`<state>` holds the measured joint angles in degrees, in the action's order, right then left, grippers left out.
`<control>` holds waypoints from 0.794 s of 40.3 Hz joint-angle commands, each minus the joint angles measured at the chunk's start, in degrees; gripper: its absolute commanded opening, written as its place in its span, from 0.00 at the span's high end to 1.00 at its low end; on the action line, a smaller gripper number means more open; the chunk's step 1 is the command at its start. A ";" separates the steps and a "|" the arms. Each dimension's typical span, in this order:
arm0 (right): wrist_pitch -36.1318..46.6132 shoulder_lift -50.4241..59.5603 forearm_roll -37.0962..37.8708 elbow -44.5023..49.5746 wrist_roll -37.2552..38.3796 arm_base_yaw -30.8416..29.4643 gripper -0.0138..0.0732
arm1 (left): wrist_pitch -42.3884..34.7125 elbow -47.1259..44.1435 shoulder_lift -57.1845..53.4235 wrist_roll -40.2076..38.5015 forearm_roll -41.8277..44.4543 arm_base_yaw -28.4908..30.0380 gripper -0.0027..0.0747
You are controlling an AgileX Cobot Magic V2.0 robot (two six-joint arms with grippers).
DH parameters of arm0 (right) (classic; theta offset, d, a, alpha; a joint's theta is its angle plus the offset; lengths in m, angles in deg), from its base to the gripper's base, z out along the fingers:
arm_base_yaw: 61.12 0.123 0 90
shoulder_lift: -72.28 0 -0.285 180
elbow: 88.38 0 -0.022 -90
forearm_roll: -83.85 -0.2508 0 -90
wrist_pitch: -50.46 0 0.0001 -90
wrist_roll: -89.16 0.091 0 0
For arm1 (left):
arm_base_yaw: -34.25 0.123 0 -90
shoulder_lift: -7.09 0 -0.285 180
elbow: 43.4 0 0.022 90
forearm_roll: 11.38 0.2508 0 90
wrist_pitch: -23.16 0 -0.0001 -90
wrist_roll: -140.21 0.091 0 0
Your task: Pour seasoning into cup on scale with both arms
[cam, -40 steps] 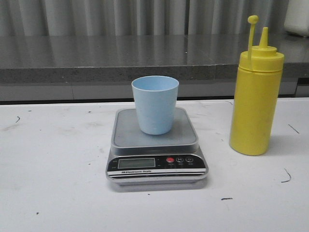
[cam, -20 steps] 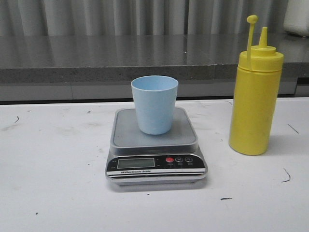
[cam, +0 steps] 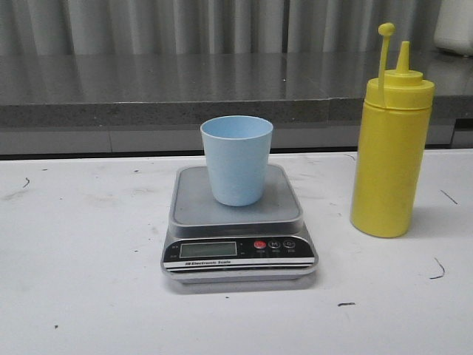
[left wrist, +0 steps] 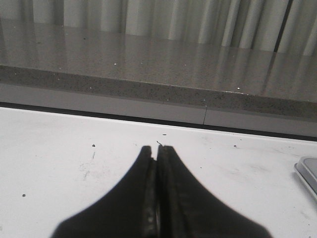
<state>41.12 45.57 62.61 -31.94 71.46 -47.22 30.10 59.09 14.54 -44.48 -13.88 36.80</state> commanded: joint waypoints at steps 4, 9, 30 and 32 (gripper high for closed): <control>4.11 -0.42 0.15 -2.15 -0.62 -0.26 0.91 | -5.19 -1.31 -0.97 -0.53 -0.46 0.03 0.99; 4.11 -0.42 0.15 -2.15 -0.62 -0.26 0.91 | -5.19 -1.31 -0.97 -0.53 -0.46 0.03 0.99; 8.27 8.94 21.84 11.75 19.64 -11.55 0.91 | -5.19 -1.31 -0.97 -0.53 -0.46 0.03 0.99; 8.27 10.73 21.84 14.39 19.64 -12.97 0.91 | -5.19 -1.31 -0.97 -0.53 -0.46 0.03 0.99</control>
<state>44.32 54.59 83.21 -19.41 90.30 -57.82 30.07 59.09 14.54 -44.48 -13.92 36.80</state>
